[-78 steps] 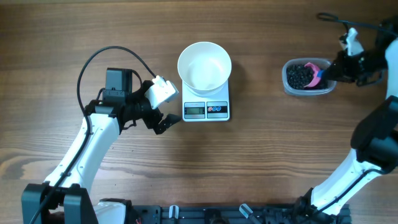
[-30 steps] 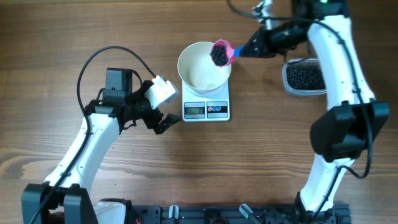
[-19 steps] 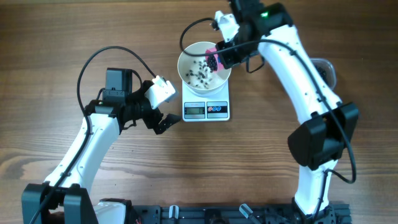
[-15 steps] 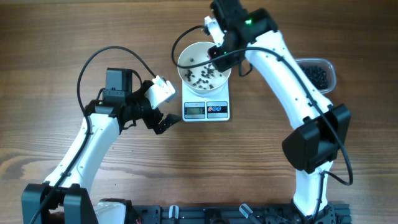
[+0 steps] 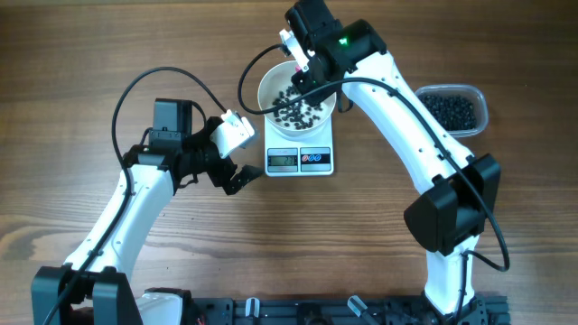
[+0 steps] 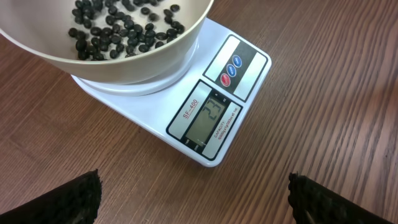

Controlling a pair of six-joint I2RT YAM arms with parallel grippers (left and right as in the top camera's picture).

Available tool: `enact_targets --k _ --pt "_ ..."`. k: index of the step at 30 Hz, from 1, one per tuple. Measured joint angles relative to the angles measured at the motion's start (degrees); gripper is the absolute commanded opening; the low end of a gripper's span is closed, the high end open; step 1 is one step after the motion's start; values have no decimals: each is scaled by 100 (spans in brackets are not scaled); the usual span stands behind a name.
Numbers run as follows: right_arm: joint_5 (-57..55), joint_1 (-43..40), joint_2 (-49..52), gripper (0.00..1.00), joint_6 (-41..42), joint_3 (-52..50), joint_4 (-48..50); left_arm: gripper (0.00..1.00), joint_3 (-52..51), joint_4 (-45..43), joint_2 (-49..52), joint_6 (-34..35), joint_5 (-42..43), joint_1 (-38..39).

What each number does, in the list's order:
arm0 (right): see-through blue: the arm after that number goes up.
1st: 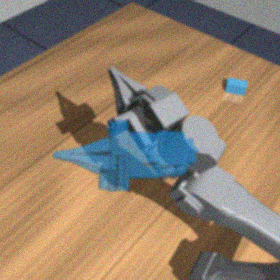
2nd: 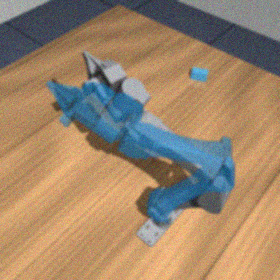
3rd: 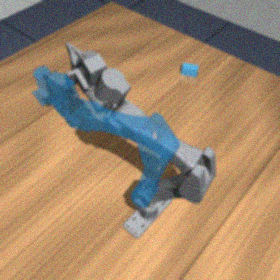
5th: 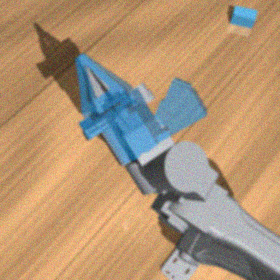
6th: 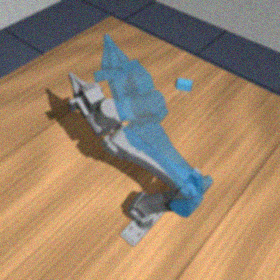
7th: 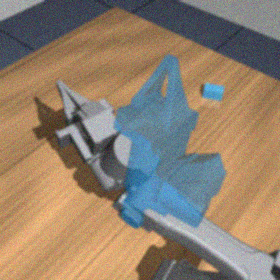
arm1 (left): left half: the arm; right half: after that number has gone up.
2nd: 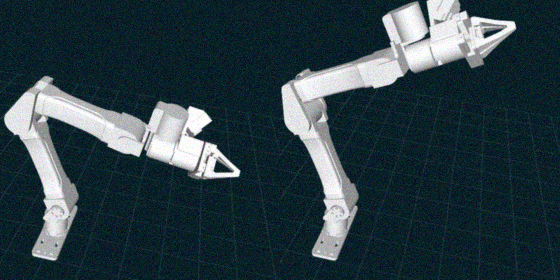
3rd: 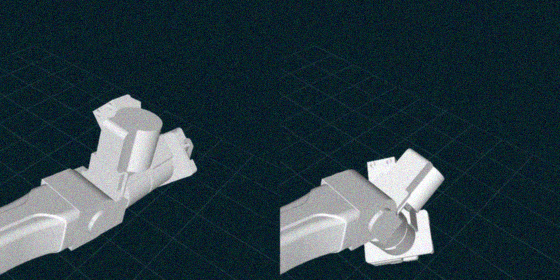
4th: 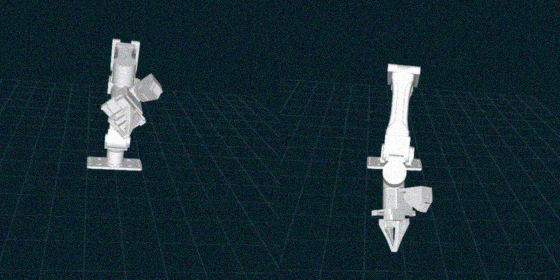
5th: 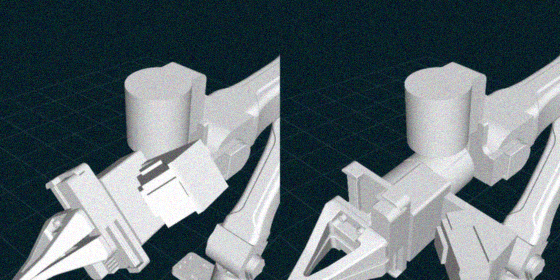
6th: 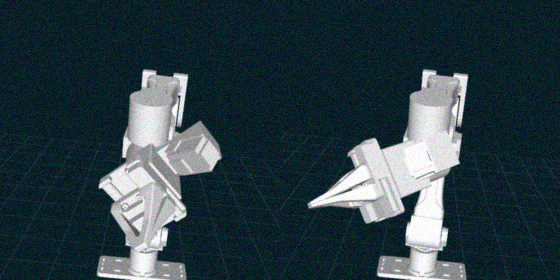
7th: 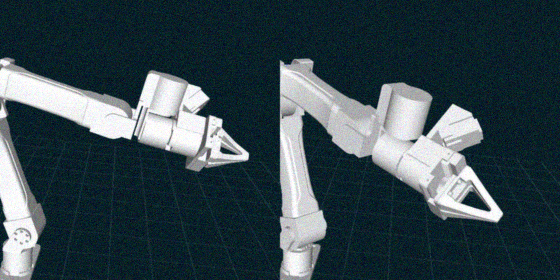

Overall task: Scoop item into bowl and weigh 150g on scale
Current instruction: 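Carry the filled scoop over the white bowl and tip beans in, then return the empty scoop with right gripper to the bean tub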

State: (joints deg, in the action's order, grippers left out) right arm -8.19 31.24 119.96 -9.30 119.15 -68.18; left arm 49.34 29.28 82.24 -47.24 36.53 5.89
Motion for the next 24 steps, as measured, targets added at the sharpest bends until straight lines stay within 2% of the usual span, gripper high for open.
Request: enact_targets --k 12,24 --pt "15 103 0 4 -474 4 52 100 0 0 0 -2 0 0" --pt "267 -168 -42 4 -354 15 173 100 0 0 0 -2 0 0"
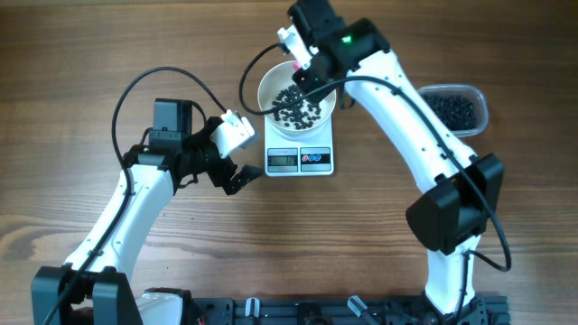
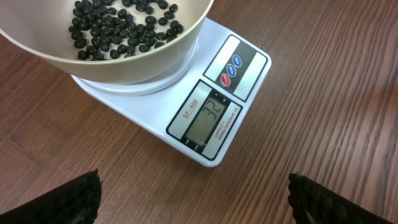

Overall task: Scoop item into bowl and weigh 150g on scale
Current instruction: 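Return the empty scoop with right gripper to the bean tub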

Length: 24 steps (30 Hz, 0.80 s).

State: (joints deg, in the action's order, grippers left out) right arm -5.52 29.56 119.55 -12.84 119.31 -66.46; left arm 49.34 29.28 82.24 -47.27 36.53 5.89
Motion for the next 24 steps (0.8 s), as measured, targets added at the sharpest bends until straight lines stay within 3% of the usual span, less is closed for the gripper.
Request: enact_targets --k 6,19,24 --pt "619 -350 -293 4 13 17 -24 100 0 0 0 0 0 0" --pt "140 -186 -315 4 76 22 -39 100 0 0 0 0 0 0" --pt "302 -667 -446 4 286 22 -354 100 0 0 0 0 0 0"
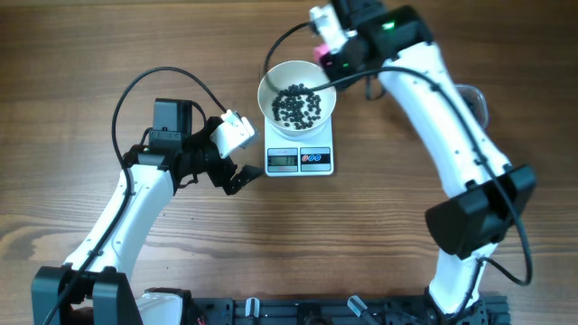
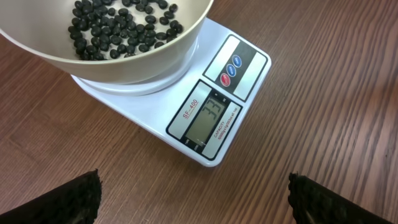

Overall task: Scoop item into bowl and weigh 150g on scale
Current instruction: 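Return the empty scoop with right gripper to the bean tub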

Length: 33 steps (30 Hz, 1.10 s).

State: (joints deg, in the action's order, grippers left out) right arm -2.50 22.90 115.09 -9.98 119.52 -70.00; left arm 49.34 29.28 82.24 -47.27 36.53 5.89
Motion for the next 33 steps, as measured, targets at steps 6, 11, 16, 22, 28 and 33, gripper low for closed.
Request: enact_targets --k 6,11,16,22,28,33 --pt "490 -1759 -483 4 269 22 -813 100 0 0 0 0 0 0" --pt "479 -2730 -551 4 315 52 -1808 100 0 0 0 2 0 0" --pt "98 -3099 -553 4 337 -98 -1799 100 0 2 0 0 0 0" --pt "-238 -3108 -555 4 334 -898 -1294 100 0 -2 0 0 0 0" --pt "-291 -3108 -555 4 332 -1707 -610 100 0 0 0 2 0 0" --pt "-173 -3108 -555 4 332 -2306 -66 100 0 -2 0 0 0 0"
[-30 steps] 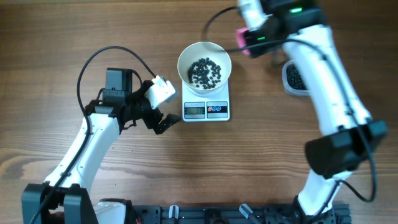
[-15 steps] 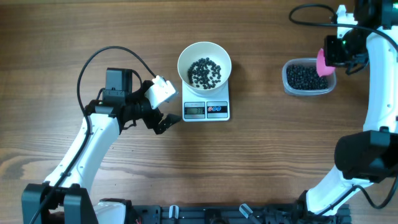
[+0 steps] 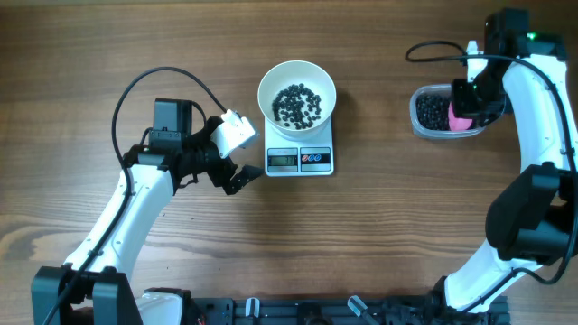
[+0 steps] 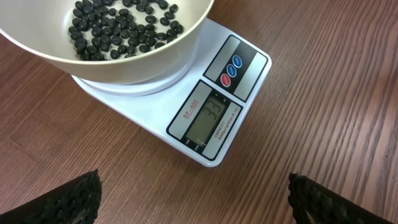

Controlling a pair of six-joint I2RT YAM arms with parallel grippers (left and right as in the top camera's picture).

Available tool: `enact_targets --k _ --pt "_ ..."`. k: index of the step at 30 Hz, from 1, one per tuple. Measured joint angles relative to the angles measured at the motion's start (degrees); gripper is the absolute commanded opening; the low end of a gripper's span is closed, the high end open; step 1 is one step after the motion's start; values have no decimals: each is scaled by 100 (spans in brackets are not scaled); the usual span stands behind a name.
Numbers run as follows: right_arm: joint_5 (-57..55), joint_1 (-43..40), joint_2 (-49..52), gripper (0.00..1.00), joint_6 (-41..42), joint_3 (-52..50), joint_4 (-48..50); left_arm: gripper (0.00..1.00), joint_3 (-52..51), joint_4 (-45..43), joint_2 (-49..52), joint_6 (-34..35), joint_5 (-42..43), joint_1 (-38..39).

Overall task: Scoop item into bowl and weigh 150g on scale
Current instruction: 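Return the empty scoop with right gripper to the bean tub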

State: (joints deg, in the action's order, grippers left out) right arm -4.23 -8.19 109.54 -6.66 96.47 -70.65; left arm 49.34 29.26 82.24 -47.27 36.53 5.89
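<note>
A cream bowl (image 3: 296, 79) with a low layer of black beans (image 3: 296, 104) stands on the white scale (image 3: 299, 159). In the left wrist view the scale's display (image 4: 211, 118) reads 33 below the bowl (image 4: 143, 59). My left gripper (image 3: 240, 177) is open and empty just left of the scale, its fingertips (image 4: 59, 202) wide apart above bare wood. My right gripper (image 3: 468, 106) is far right over the clear container of beans (image 3: 433, 112), shut on a pink scoop (image 3: 461, 123) that dips into it.
Black cables loop from both arms over the wooden table (image 3: 379, 235). The container sits near the table's right edge, about a bowl's width away from the scale. A black rail (image 3: 298, 311) runs along the front edge.
My right gripper has gone with the pink scoop from the bowl's far right rim to the bean container at the right. The scale still reads 33. The left arm has not moved.
My right gripper held the scoop over the bowl while the display read 33, then 32. It then stood just off the bowl's back right rim with 33 showing. Now it is at the bean container. My left gripper stayed open beside the scale throughout.
</note>
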Motion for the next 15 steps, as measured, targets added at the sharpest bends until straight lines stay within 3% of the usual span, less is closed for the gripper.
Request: enact_targets --k 15 --pt "1373 -35 -35 4 26 -269 254 100 0 2 0 0 0 0"
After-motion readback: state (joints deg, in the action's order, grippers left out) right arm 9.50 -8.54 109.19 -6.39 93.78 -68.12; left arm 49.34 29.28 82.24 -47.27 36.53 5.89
